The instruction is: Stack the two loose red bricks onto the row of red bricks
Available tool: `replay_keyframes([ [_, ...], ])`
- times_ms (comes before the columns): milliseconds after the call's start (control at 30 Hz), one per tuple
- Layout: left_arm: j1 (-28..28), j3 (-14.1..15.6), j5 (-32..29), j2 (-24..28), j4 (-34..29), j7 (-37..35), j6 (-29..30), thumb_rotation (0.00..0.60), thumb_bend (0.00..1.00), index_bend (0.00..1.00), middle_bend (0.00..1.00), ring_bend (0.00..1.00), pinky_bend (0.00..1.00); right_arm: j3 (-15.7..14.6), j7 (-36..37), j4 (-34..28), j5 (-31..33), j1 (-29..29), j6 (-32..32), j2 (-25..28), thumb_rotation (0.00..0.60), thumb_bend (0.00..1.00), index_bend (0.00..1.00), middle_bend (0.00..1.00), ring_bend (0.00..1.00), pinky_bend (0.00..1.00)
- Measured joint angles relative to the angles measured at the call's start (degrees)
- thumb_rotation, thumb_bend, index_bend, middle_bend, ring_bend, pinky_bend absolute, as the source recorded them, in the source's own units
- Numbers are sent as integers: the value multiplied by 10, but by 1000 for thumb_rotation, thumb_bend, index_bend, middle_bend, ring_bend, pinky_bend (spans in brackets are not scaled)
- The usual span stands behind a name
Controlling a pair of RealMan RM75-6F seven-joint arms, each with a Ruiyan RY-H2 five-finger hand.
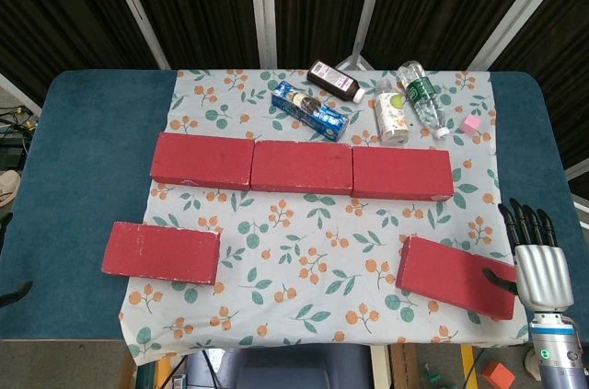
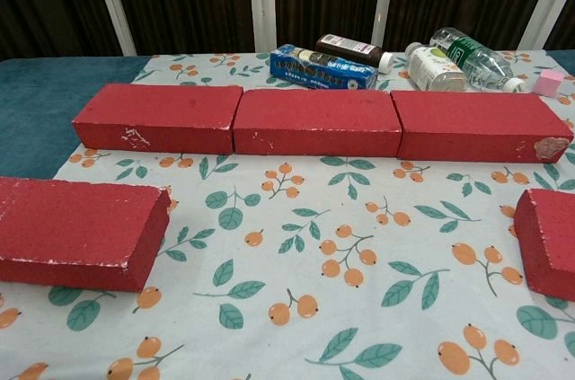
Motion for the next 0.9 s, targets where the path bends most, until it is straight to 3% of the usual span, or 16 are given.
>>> replay_keyframes([
  [433, 3, -1, 2, 1, 0, -4, 7, 600, 0, 51, 0, 0, 220, 0, 2, -6, 4, 0, -4, 2, 600, 0, 0, 0, 0, 0],
  [900, 3, 3, 3, 6, -3, -8, 1, 600, 0, 47, 0, 0, 220, -16, -12, -72, 30, -6, -37, 29, 600, 0, 0, 0, 0, 0],
])
